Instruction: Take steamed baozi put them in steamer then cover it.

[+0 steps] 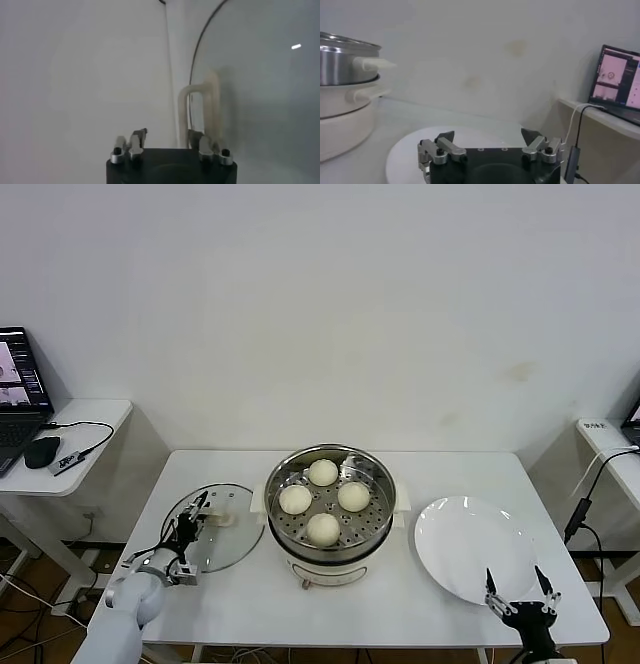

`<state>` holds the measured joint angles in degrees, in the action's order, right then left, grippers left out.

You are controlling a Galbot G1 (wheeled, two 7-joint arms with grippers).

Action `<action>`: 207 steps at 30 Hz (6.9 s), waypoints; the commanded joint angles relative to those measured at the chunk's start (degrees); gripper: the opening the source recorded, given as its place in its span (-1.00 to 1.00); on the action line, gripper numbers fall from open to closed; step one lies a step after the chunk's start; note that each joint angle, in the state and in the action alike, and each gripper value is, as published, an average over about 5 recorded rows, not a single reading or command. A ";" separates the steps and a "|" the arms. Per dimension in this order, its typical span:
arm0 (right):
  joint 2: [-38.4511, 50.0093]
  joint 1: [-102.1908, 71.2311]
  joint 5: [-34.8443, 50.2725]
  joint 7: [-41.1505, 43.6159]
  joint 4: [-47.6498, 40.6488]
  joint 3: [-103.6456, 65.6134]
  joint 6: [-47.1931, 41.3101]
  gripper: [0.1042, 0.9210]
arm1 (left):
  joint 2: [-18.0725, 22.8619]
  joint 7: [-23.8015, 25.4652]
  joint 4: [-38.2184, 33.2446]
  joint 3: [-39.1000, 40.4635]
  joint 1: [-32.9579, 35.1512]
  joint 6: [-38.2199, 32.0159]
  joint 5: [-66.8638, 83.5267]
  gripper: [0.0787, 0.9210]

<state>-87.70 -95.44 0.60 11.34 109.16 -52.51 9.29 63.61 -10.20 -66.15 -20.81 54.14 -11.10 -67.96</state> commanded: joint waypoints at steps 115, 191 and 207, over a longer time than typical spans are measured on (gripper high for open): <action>1.44 5.63 -13.43 -1.23 -9.86 8.77 3.89 0.76 | 18.67 23.53 -34.86 25.10 0.76 38.75 -16.84 -0.85; 8.08 -7.31 -3.80 -2.65 2.66 18.55 0.89 0.76 | 12.25 -1.40 -54.82 -9.36 50.68 5.94 80.81 0.77; 7.96 -8.61 -2.45 -2.19 5.50 21.15 -0.92 0.76 | 13.11 0.24 -53.81 -7.72 51.11 6.58 79.17 0.77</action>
<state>-79.62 -103.30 -2.25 9.10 113.04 -33.04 9.00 76.36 -10.75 -120.94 -28.54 104.25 -3.57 9.84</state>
